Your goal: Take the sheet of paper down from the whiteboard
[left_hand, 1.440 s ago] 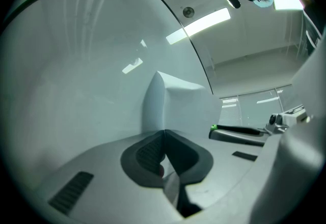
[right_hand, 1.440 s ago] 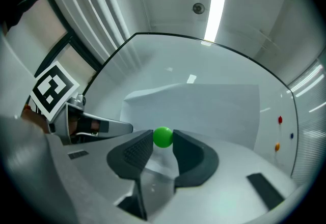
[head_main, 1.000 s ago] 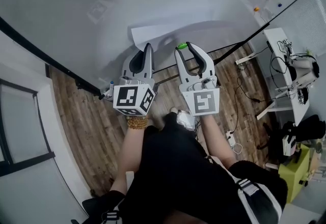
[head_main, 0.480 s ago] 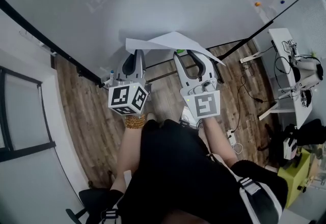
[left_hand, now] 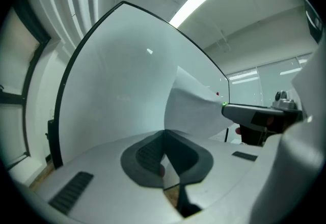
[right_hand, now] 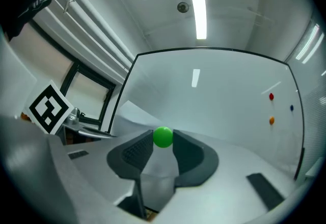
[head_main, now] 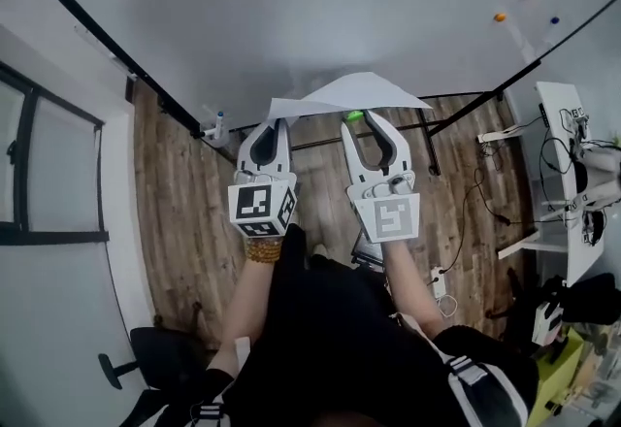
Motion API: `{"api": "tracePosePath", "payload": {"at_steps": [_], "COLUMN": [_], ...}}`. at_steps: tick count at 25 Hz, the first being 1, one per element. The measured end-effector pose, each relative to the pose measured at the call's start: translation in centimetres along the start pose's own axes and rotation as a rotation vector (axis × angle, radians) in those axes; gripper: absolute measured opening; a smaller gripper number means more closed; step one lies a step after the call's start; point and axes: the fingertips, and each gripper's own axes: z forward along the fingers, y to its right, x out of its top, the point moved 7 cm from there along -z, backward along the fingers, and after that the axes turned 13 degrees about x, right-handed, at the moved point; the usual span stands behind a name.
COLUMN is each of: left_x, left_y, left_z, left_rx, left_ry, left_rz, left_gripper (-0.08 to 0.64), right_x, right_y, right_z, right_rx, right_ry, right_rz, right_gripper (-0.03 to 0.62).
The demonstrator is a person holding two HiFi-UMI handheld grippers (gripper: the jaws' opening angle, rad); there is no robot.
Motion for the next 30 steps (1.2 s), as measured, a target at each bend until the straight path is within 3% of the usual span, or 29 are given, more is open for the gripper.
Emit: {"api": "tracePosePath", "payload": {"at_steps": [9, 12, 18, 30], "left_x": [-2.8, -2.5, 0.5, 2.8], "left_y": [0.6, 0.9, 0.5, -4.4], "left_z": [-3.8, -4.1, -4.8, -8.0], "left_rx": [0.015, 0.008, -0.038, -0.087], "left_ry": [-0.117, -0.097, -0.016, 0.018], "left_rz": [-0.002, 0.035, 0.204, 0.158], "left_gripper": [0.009, 0.009, 0.009, 0.009], "right_x": [0.4, 0.4, 1.2, 1.9], "right_y": [-1.9, -2.1, -4.1, -9.7], "right_z": [-3.4, -3.9, -2.6, -0.2], "right_rx": [0.01, 0.002, -0.019, -0.032], "right_ry": [0.014, 0.0, -0.026, -0.055], "right_rz": [0.013, 0.0, -0.044, -0.036], "right_gripper": [0.12, 0.12, 0.12, 0.118]}}
